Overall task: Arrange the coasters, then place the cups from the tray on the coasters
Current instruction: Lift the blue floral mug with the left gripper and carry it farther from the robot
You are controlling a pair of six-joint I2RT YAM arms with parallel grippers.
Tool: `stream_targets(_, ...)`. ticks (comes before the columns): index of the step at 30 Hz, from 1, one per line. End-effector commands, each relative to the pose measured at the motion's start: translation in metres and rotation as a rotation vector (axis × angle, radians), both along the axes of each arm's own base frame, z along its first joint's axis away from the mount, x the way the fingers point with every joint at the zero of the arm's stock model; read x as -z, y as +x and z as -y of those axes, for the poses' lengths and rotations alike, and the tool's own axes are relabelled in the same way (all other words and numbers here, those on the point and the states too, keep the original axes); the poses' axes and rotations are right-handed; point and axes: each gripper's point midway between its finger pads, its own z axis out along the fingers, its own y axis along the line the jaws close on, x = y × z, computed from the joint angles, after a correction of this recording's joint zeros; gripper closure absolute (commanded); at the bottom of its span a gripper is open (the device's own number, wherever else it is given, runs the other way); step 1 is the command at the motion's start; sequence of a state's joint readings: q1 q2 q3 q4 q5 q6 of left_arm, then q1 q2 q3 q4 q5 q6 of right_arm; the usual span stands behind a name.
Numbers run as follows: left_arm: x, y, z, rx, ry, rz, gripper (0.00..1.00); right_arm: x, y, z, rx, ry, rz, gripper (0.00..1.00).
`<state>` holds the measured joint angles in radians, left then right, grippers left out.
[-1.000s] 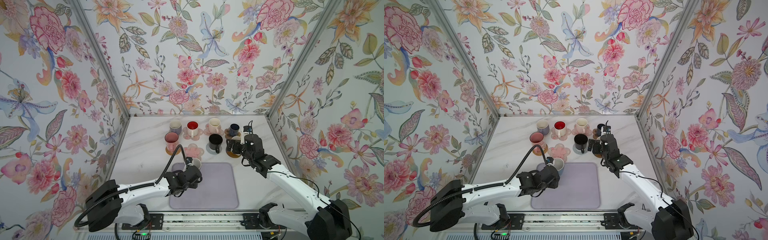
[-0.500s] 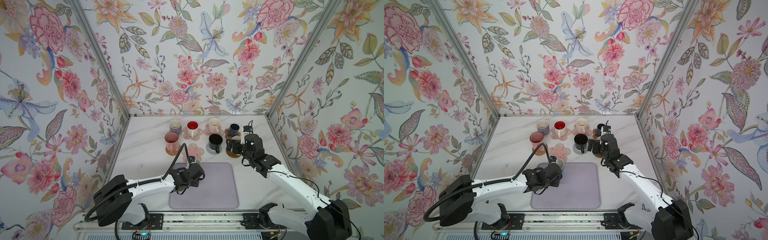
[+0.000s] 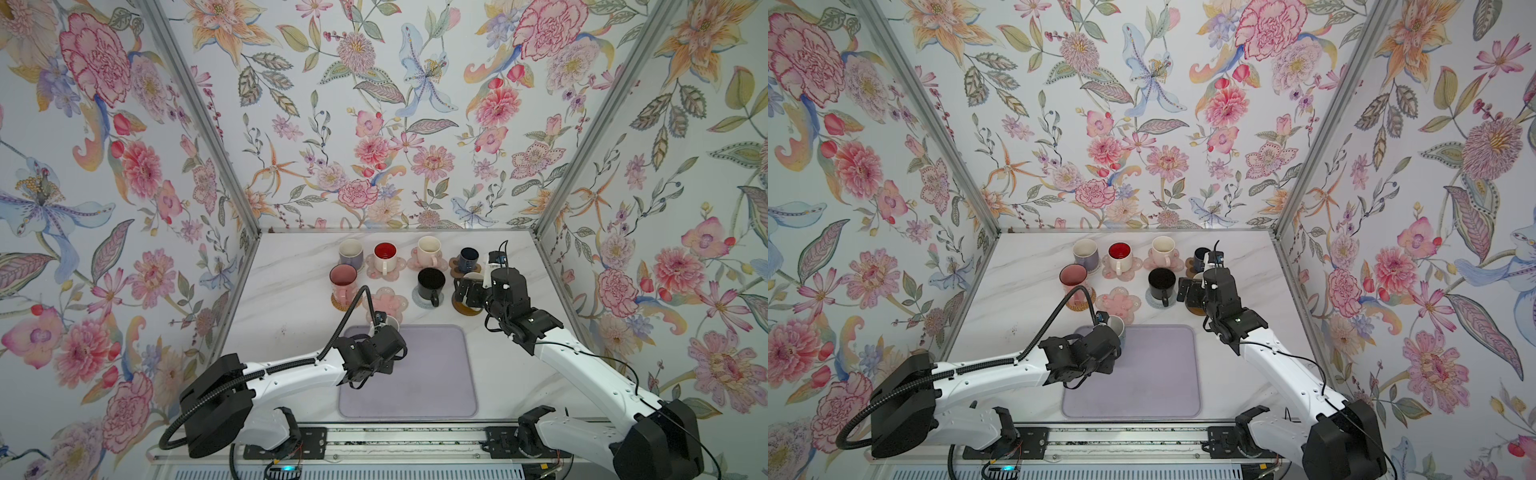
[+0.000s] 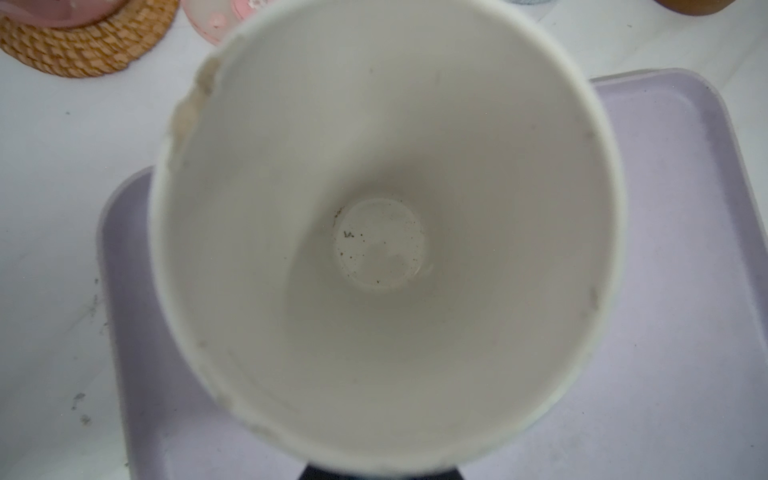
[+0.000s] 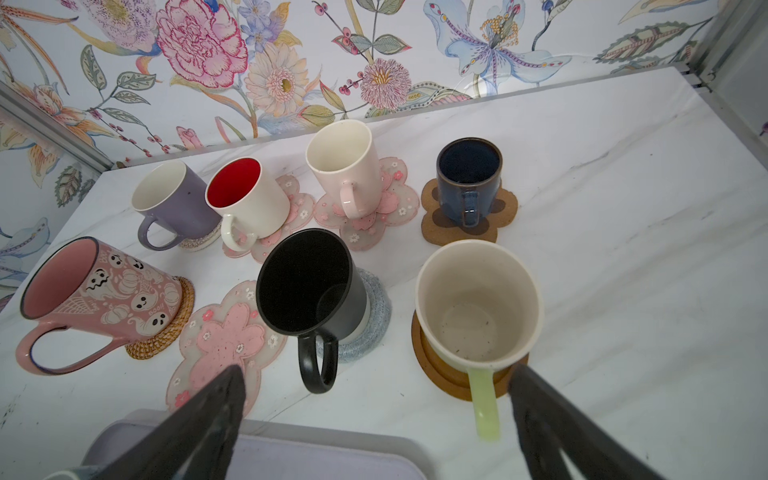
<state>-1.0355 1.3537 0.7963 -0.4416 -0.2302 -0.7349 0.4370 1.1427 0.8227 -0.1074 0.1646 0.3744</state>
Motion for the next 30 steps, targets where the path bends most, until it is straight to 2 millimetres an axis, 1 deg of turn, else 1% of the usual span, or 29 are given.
stream_targets(1,-0.046,0.023,-0.005,-0.032,-0.009,0.133,1.0,-0.002,-0.003,0.004,0.005,0.008,0.012,0.01)
stream_targets(4,-0.056,0.037,-0.012,-0.039,0.008,0.155,1.0,-0.003,-0.004,0.005,0.005,0.008,0.013,0.01)
stream_targets(7,-0.062,0.052,-0.015,-0.04,0.021,0.17,1.0,-0.006,-0.005,0.006,0.008,0.01,0.015,0.01)
stream_targets(9,-0.065,0.063,-0.013,-0.035,0.024,0.181,1.0,-0.008,-0.007,0.008,0.011,0.009,0.02,0.01)
stream_targets(12,-0.064,0.081,-0.009,-0.032,0.021,0.18,1.0,-0.013,-0.009,0.011,0.017,0.008,0.032,0.01)
stream_targets(14,-0.06,0.091,-0.007,-0.032,0.031,0.173,1.0,-0.016,-0.01,0.012,0.017,0.008,0.037,0.01)
stream_targets(19,-0.053,0.109,0.005,-0.008,0.031,0.161,1.0,-0.018,-0.012,0.016,0.024,0.003,0.04,0.01)
stream_targets(21,-0.048,0.113,0.008,-0.002,0.037,0.148,1.0,-0.018,-0.013,0.017,0.027,0.001,0.041,0.01)
stream_targets(22,-0.05,0.115,0.009,-0.002,0.035,0.152,1.0,-0.019,-0.013,0.017,0.027,0.002,0.042,0.01)
stream_targets(23,-0.036,0.117,0.01,-0.001,0.055,0.128,1.0,-0.018,-0.013,0.018,0.027,0.001,0.041,0.01)
stream_targets(25,-0.029,0.12,0.009,-0.007,0.056,0.112,1.0,-0.017,-0.013,0.019,0.03,0.0,0.037,0.01)
stream_targets(30,-0.021,0.127,0.011,-0.014,0.046,0.095,1.0,-0.016,-0.013,0.019,0.031,0.0,0.034,0.01)
